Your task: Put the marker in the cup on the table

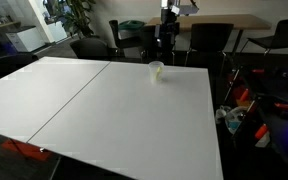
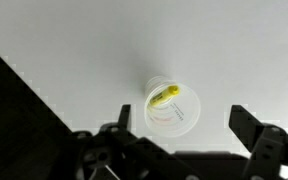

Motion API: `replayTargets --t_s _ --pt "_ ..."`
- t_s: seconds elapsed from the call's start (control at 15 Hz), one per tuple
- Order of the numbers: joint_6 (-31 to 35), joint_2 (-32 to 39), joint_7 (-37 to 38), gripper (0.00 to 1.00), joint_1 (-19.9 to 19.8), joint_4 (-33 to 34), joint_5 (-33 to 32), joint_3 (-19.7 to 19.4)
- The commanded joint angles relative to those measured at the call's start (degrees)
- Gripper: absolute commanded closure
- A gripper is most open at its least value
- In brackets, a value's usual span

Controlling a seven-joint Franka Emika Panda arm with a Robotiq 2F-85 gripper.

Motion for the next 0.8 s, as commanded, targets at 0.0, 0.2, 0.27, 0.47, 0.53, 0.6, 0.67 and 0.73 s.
replayTargets --t_s 0.0,0.2,0.27,0.47,0.53,0.6,0.67,0.73 --pt "-0.14 0.93 -0.30 0.00 0.11 0.70 0.65 0.23" --pt "-0.14 1.82 -0.33 0.00 0.16 1.07 0.67 0.33" --pt "-0.13 1.81 -0.32 0.00 0.14 1.07 0.67 0.28" --pt "-0.13 1.81 -0.32 0.00 0.13 1.07 0.66 0.27" --pt "-0.48 2.17 -0.22 0.00 -0.18 1.67 1.10 0.31" --pt "-0.88 2.54 -0.01 0.00 -0.22 2.09 0.96 0.16" --pt "-1.06 3.09 0.68 0.00 -0.04 2.59 0.48 -0.25" --pt "-1.24 3.46 0.97 0.00 0.01 2.92 0.27 -0.46"
